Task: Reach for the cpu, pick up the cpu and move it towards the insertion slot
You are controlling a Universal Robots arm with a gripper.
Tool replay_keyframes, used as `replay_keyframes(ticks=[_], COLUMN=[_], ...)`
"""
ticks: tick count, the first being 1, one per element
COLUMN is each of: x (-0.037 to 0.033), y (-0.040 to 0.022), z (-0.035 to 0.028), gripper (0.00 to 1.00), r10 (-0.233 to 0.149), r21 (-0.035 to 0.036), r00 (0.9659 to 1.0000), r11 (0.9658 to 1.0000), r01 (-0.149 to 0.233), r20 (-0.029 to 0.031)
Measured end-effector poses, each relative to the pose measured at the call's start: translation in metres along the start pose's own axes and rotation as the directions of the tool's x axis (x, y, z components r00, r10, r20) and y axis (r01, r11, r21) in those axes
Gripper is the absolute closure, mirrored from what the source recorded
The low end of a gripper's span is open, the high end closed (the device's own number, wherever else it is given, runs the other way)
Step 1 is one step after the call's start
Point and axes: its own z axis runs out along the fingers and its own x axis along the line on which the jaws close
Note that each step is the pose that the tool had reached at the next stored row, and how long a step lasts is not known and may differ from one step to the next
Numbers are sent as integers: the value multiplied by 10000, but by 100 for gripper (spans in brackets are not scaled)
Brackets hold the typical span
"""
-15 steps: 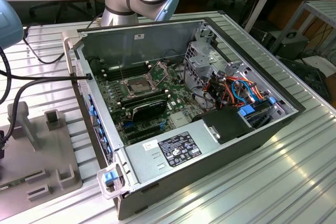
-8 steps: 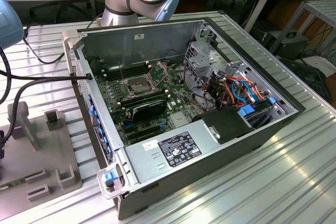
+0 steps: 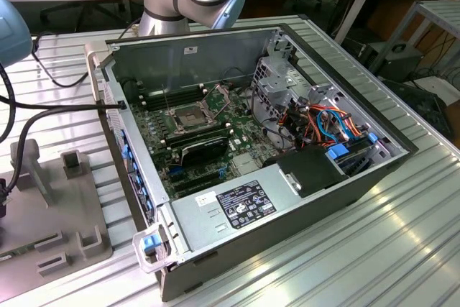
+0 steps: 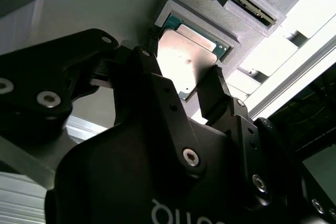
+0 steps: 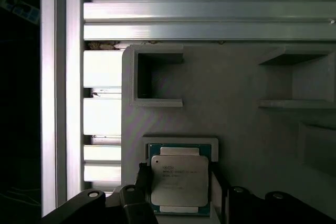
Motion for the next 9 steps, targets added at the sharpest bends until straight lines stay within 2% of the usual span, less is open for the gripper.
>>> replay_keyframes(ticks=[9], x=[4], y=[1], z=[-107], gripper=[46], r10=[0], r21=[2], r00=[10000], r11=[10000], r01=[0], r20=[-2])
